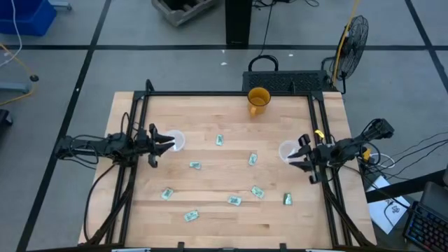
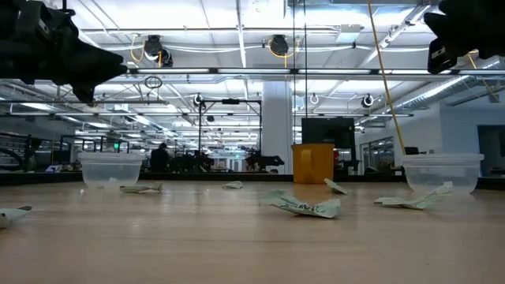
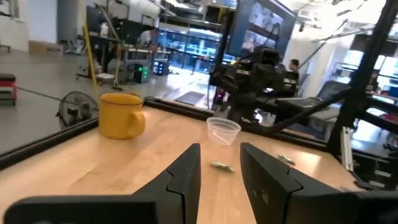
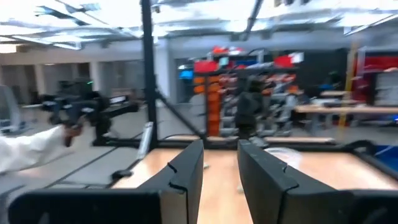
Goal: Pick and place Stevia / Truvia into bins
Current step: Put the stevia packet into the right transparent container
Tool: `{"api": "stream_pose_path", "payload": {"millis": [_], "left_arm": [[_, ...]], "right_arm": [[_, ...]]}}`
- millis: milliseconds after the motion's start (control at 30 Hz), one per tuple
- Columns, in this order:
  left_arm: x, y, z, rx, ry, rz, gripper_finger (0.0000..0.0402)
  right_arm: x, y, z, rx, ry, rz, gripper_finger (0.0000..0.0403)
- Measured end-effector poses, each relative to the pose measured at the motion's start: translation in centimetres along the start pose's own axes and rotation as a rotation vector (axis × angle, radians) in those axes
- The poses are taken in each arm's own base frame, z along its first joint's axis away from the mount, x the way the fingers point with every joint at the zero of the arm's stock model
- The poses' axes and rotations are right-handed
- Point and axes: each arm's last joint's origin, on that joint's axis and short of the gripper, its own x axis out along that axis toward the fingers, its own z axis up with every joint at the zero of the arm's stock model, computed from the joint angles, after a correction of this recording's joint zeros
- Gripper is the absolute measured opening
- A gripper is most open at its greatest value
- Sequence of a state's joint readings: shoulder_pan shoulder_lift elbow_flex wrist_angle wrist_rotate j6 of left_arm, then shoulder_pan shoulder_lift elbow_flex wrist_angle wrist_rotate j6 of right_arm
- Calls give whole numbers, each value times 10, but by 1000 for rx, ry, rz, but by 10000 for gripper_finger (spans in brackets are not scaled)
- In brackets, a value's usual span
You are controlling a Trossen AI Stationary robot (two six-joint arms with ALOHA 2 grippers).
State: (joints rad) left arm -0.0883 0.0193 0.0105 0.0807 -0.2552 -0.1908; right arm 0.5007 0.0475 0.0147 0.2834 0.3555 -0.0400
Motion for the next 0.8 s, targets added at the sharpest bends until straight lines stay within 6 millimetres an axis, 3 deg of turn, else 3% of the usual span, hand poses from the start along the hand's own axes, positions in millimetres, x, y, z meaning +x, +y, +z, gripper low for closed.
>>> {"api": "stream_pose_path", "payload": {"millis": [133, 267, 400, 600, 800], "left_arm": [[0, -3, 9, 14, -87, -49, 118], [-3, -4, 25, -35, -208, -41, 118], [-5, -4, 41, -56, -132, 75, 118], [6, -12, 78, 6, -57, 154, 118], [40, -29, 121, 100, 4, 176, 118]], "right_arm": [[1, -4, 7, -30, -66, -92, 96], [7, -5, 3, -113, 1, -114, 96], [23, -3, 32, -186, 2, -113, 96], [68, -2, 61, -340, 173, -161, 96], [119, -12, 51, -290, 498, -243, 96]]}}
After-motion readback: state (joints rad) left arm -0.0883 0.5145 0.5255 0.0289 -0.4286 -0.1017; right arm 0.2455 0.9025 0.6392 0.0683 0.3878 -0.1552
